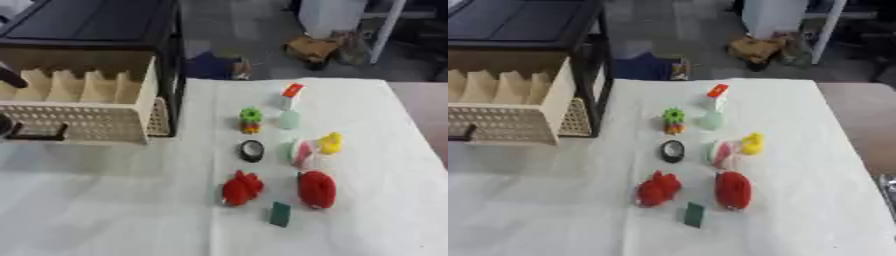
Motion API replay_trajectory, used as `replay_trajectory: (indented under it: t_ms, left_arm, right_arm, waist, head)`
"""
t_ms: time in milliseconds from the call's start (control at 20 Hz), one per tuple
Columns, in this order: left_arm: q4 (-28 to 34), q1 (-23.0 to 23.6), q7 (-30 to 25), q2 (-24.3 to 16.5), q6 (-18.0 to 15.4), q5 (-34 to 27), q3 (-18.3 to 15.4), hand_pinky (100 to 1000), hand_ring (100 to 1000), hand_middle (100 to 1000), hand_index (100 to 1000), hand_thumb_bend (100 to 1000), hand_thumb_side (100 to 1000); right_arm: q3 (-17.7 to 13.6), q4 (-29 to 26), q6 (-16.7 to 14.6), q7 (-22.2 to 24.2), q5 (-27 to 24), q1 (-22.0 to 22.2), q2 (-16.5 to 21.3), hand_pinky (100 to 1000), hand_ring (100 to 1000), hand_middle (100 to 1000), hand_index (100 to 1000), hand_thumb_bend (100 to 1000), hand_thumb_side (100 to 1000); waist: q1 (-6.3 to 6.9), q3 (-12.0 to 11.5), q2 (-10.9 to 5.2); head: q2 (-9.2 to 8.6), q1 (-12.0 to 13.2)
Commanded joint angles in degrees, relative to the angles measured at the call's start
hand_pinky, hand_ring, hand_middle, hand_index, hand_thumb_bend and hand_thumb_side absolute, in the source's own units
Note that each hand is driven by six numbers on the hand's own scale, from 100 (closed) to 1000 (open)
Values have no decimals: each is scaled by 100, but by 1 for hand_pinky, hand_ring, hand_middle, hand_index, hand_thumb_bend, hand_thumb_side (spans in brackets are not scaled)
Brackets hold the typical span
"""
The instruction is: Pick up objects from table and place into drawer.
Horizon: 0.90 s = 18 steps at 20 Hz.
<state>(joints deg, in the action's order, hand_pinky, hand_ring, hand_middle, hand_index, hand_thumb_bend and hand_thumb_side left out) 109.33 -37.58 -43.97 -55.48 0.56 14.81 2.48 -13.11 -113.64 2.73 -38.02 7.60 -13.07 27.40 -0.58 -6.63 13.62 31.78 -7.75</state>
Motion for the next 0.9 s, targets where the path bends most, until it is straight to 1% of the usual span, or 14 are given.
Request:
replay_trajectory:
  t_ms: [50, 150, 300, 350, 450, 600, 700, 800, 900]
  left_arm:
    - [150, -21, 274, 78, -34, -446, -272, 100, 100, 100, 901, 438, 1000]
    - [202, 2, 529, 216, -56, -724, -365, 100, 100, 100, 895, 430, 1000]
    - [421, 143, 1039, 292, -75, -846, -460, 100, 100, 100, 893, 421, 1000]
    - [474, 187, 1236, 319, -90, -859, -475, 100, 100, 100, 890, 414, 1000]
    - [514, 265, 1819, 405, -106, -976, -516, 100, 100, 100, 887, 446, 1000]
    - [525, 349, 3071, 523, -122, -1325, -550, 100, 100, 100, 881, 516, 1000]
    - [526, 385, 3944, 598, -237, -1348, -531, 100, 100, 100, 883, 542, 1000]
    - [526, 394, 4722, 732, -373, -1284, -499, 100, 100, 100, 881, 534, 1000]
    - [526, 377, 5473, 931, -517, -1212, -498, 100, 100, 100, 884, 490, 1000]
  right_arm:
    - [-52, -95, 27, -3, -37, -62, 194, 643, 638, 591, 801, 100, 1000]
    - [-48, -95, 40, 2, -42, -75, 228, 642, 638, 592, 801, 100, 1000]
    - [-29, -95, 87, 25, -44, -95, 306, 642, 639, 593, 801, 100, 1000]
    - [-23, -95, 97, 30, -40, -103, 340, 645, 641, 593, 800, 100, 1000]
    - [-2, -95, 123, 42, -29, -126, 415, 648, 643, 594, 800, 100, 1000]
    - [40, -95, 206, 89, 12, -152, 578, 650, 646, 596, 802, 100, 1000]
    - [75, -95, 323, 144, 60, -177, 731, 650, 647, 597, 803, 100, 1000]
    - [127, -95, 474, 230, 138, -204, 904, 651, 650, 599, 805, 100, 1000]
    - [197, -95, 648, 363, 239, -245, 1104, 655, 656, 605, 809, 100, 1000]
  waist:
    - [-12, -16, -124]
    - [-30, -16, -139]
    - [-70, 13, -139]
    - [-79, 22, -139]
    - [-95, 38, -140]
    - [-114, 52, -147]
    - [-120, 64, -153]
    - [-130, 72, -161]
    - [-136, 74, -176]
  head:
    - [93, -133]
    - [115, -199]
    - [133, -297]
    - [145, -324]
    - [168, -369]
    - [214, -426]
    - [222, -438]
    - [217, -446]
    - [219, -447]
